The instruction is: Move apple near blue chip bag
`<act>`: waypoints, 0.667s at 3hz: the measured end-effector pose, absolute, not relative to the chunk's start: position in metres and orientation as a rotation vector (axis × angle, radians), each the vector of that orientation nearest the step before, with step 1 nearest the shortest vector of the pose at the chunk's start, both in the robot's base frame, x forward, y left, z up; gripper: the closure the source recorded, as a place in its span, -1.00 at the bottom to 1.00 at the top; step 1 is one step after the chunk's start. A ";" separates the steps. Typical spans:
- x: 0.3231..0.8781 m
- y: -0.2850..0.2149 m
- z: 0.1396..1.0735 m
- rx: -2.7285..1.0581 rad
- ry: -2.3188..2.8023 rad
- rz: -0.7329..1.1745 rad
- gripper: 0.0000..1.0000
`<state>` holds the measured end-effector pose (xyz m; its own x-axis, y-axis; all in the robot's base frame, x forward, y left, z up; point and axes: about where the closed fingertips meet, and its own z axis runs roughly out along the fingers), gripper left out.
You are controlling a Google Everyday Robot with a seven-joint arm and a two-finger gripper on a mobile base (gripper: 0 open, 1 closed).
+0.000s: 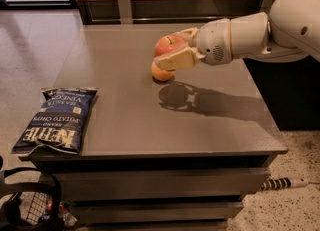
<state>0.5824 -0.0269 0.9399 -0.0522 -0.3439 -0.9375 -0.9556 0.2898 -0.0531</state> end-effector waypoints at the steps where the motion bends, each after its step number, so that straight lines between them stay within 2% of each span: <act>1: 0.558 0.002 0.919 -1.270 1.586 0.838 1.00; 2: 0.541 0.031 0.897 -1.332 1.576 0.887 1.00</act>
Offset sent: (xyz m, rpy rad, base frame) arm -0.0601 0.0885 -0.0720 -0.0350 0.0754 0.1941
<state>0.5412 0.0306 0.8966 -0.0539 -0.3682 -0.9282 -0.9845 0.1750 -0.0123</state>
